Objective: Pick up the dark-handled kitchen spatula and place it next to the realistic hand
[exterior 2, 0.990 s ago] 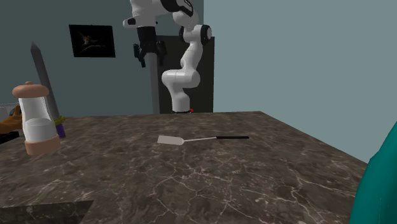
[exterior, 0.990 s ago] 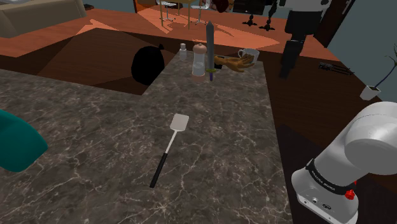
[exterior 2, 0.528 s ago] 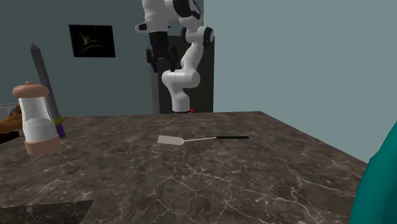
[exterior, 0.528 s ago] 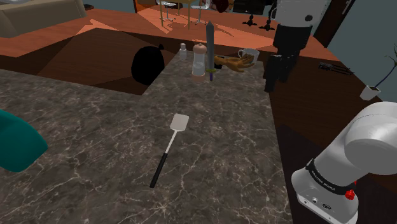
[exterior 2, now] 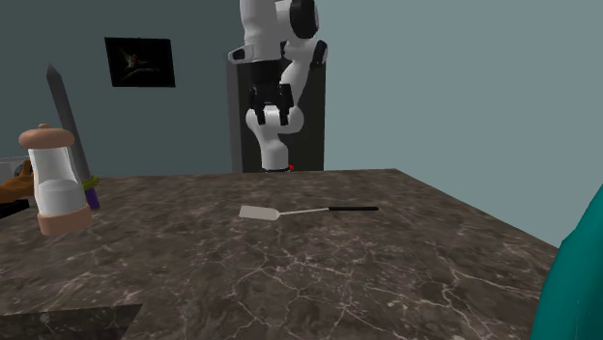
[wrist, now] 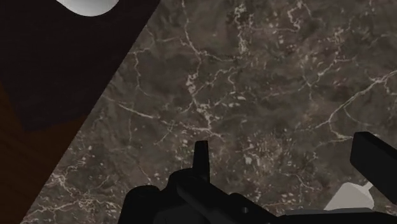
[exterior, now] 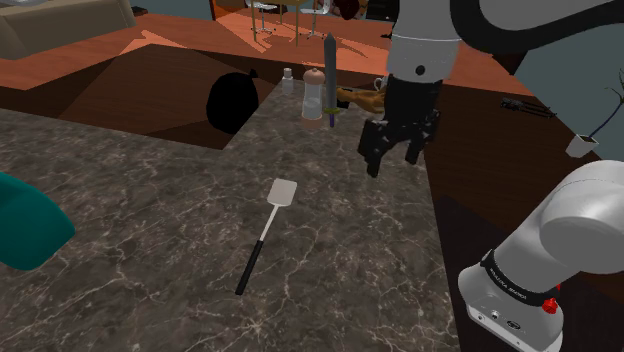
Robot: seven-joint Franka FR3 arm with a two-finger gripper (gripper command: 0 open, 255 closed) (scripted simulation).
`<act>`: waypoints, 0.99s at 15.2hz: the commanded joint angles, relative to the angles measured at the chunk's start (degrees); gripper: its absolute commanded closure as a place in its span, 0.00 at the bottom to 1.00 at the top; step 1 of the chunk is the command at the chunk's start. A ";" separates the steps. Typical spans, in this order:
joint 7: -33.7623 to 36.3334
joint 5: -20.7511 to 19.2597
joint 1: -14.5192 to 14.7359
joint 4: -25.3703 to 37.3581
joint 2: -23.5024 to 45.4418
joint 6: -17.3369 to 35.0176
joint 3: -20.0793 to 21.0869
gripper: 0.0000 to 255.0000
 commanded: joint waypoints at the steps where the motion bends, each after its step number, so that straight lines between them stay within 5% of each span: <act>1: 6.04 2.19 -0.72 0.35 2.28 3.13 3.91 0.00; 9: 29.17 3.55 -8.02 7.40 16.93 15.44 19.80 0.00; 12: 39.34 0.01 -12.59 11.27 24.54 20.20 26.62 0.00; 15: 51.98 -8.01 -17.93 15.67 34.49 24.72 34.06 0.00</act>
